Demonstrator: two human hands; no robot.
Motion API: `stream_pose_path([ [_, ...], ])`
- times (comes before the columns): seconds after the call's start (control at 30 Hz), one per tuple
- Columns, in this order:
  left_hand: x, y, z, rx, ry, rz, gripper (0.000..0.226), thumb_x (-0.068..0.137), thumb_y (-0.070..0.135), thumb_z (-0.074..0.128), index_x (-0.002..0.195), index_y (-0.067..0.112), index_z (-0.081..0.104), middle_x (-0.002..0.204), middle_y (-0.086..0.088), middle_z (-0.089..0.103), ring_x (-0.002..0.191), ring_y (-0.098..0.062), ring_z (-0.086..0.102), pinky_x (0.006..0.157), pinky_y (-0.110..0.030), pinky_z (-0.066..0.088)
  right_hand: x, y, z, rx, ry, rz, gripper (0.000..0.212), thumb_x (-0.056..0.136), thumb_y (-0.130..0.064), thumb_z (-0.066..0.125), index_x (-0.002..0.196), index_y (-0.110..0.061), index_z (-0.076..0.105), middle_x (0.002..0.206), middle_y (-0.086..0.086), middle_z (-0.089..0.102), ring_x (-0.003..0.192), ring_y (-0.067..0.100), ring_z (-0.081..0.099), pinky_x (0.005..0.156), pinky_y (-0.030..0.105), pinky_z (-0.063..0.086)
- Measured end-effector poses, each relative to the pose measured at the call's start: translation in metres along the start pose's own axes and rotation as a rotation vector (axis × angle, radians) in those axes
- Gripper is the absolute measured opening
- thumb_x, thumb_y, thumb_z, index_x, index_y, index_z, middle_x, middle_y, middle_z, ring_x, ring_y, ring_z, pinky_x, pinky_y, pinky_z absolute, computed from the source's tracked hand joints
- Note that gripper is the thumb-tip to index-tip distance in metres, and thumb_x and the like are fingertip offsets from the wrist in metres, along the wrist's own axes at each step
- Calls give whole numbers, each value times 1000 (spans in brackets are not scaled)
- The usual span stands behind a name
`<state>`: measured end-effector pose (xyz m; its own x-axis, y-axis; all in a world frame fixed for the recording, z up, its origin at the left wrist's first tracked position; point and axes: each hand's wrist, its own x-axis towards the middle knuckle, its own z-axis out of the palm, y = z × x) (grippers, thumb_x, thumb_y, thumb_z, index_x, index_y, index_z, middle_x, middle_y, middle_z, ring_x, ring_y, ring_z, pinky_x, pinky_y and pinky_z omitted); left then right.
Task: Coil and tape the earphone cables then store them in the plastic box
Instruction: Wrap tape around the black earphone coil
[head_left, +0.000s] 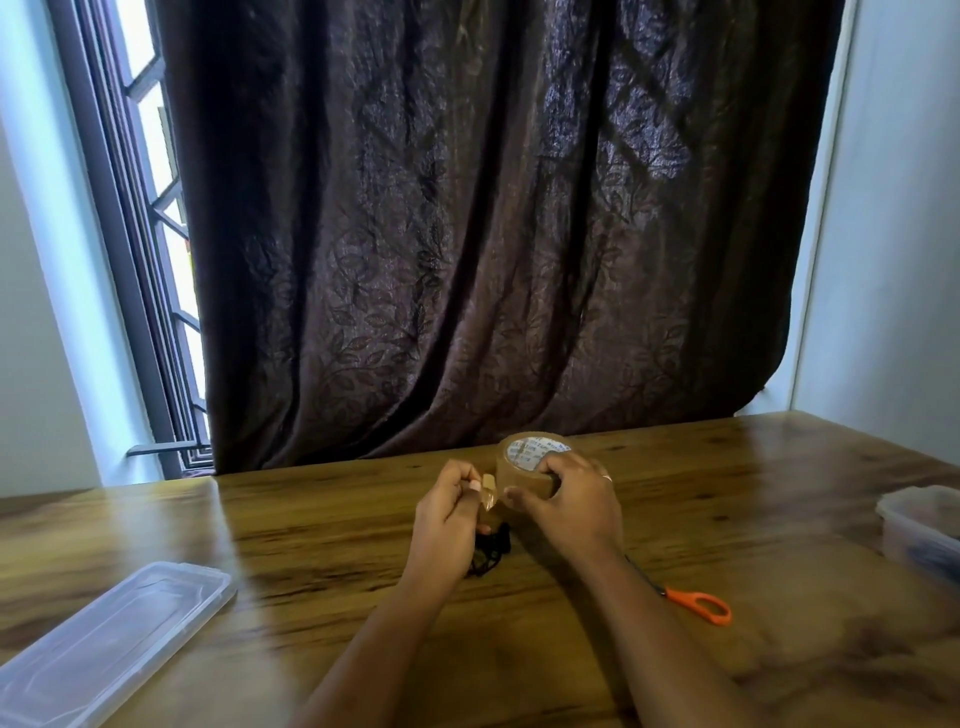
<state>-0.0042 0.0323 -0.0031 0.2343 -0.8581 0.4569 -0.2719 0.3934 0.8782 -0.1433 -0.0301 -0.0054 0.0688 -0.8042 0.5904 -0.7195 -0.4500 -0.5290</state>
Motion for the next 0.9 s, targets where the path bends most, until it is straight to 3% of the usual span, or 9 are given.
stream_pose_path([
  [0.27,4,-7,-6,-40,35,-48,15,100,12,41,88,15,51,75,4,49,61,-5,46,58,-22,48,-2,4,-4,-51,-61,115,47,76,-55,70,110,-23,64,121,-7,57,113,18,48,81,30,46],
  [0.37,6,-8,-8,-34,53,-51,8,98,18,48,93,14,52,72,4,51,57,1,47,57,-19,47,-1,5,0,-75,-77,135,44,74,-55,71,104,-25,64,119,-8,57,107,16,50,79,29,47],
  [0.53,8,-16,-16,17,150,-59,3,95,18,55,93,15,54,71,1,56,61,-8,51,60,-24,45,1,9,6,-58,-89,151,42,72,-52,73,98,-21,65,116,-5,56,104,18,53,76,26,44],
  [0.6,6,-17,-19,68,157,-51,1,94,16,55,94,16,55,74,-2,60,62,-7,55,59,-19,44,2,9,9,-78,-121,158,42,73,-53,72,100,-21,65,123,-4,55,113,22,51,85,30,45],
  [0.67,1,-18,-22,117,161,-51,4,94,16,56,93,19,56,78,-2,65,66,-7,59,59,-19,46,2,5,10,-155,-181,177,41,75,-56,68,103,-27,65,136,-3,49,133,31,35,107,48,32],
  [0.73,-5,-16,-26,138,170,-49,6,93,17,57,91,23,55,76,-3,65,64,-12,59,58,-25,48,1,-2,8,-212,-197,172,38,80,-58,60,108,-32,63,147,-5,38,143,36,14,112,60,10],
  [0.77,-8,-14,-29,139,174,-51,7,94,18,56,91,24,55,75,-3,66,64,-14,60,58,-29,50,0,-8,6,-204,-171,135,36,83,-59,56,108,-34,62,147,-7,36,144,34,12,112,60,7],
  [0.83,-16,-9,-33,133,190,-53,7,94,16,55,94,23,54,77,-3,67,65,-12,63,59,-25,51,-6,-26,3,-3,-101,14,33,87,-60,51,104,-34,63,137,-11,45,137,24,29,112,52,22],
  [0.9,-23,-4,-36,165,191,-19,8,95,13,53,99,20,52,75,-1,66,59,-1,59,52,-15,46,-15,-48,1,432,-226,-42,31,85,-58,56,100,-32,66,114,-11,62,112,11,55,95,37,46],
])
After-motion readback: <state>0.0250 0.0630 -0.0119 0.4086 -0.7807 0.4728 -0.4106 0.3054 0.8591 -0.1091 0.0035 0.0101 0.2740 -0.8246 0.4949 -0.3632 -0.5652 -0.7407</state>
